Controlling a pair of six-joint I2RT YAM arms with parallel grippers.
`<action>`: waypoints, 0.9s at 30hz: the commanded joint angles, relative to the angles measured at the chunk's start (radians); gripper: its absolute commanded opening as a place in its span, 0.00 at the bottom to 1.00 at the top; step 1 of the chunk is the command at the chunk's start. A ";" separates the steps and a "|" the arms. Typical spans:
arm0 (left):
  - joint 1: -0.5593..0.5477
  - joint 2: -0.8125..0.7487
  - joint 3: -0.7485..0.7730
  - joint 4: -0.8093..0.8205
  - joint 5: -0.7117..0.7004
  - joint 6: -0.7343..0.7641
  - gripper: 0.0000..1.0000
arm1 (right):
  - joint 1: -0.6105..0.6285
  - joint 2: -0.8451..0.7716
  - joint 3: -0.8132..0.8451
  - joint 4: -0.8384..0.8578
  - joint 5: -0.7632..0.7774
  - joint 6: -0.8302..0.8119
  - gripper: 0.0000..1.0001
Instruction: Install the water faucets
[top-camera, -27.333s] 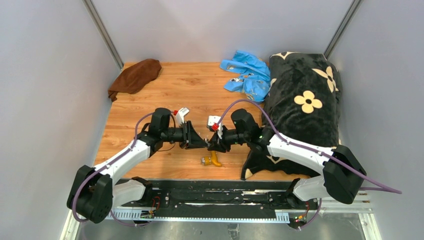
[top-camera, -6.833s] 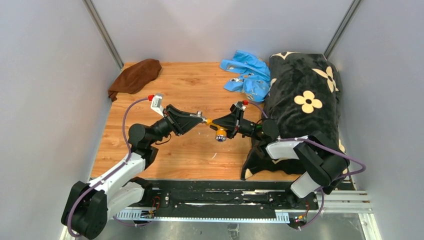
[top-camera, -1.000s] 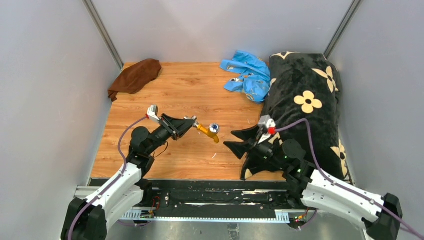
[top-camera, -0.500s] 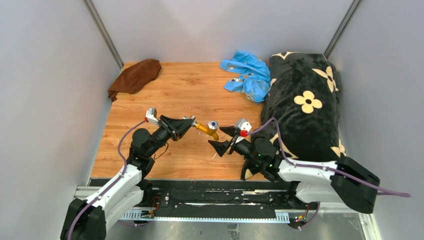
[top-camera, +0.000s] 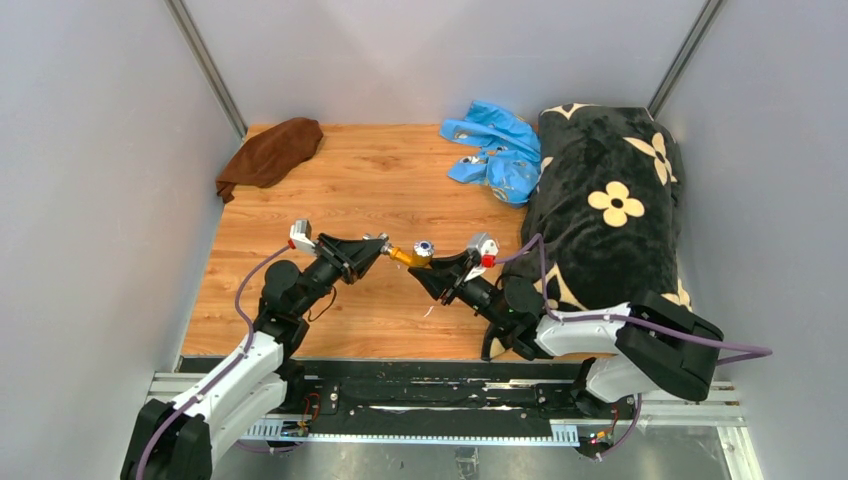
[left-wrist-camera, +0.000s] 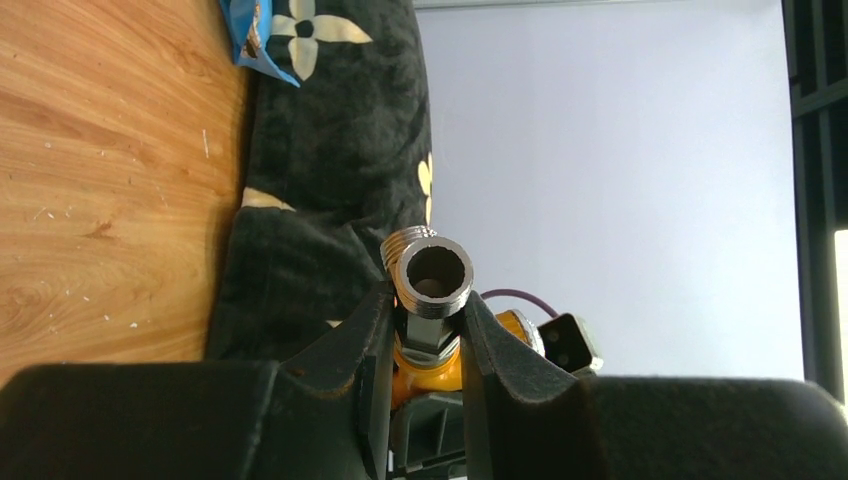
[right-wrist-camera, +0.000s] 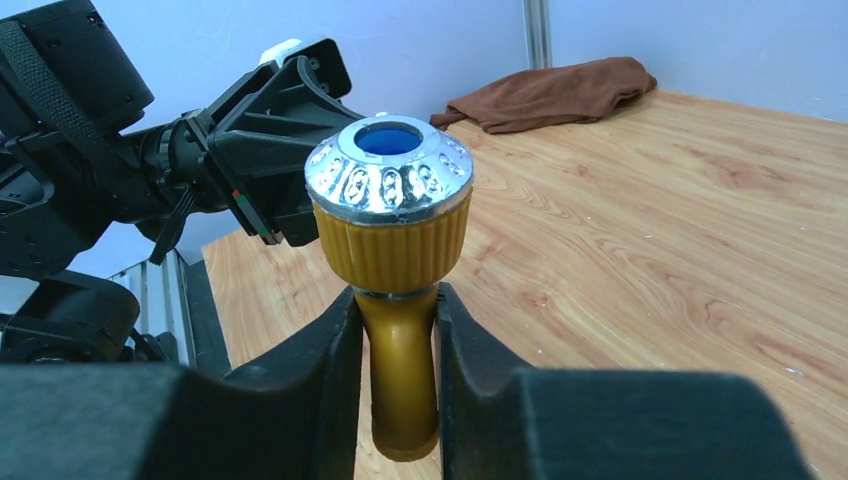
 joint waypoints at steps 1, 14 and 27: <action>-0.011 -0.018 0.001 0.059 -0.004 0.017 0.00 | 0.008 0.005 0.012 0.141 0.010 0.167 0.10; -0.011 -0.056 -0.029 0.126 -0.041 0.079 0.00 | -0.037 0.010 0.007 0.032 -0.007 0.837 0.01; -0.011 -0.037 -0.022 0.108 0.002 0.064 0.08 | -0.024 -0.211 0.077 -0.362 -0.067 0.344 0.01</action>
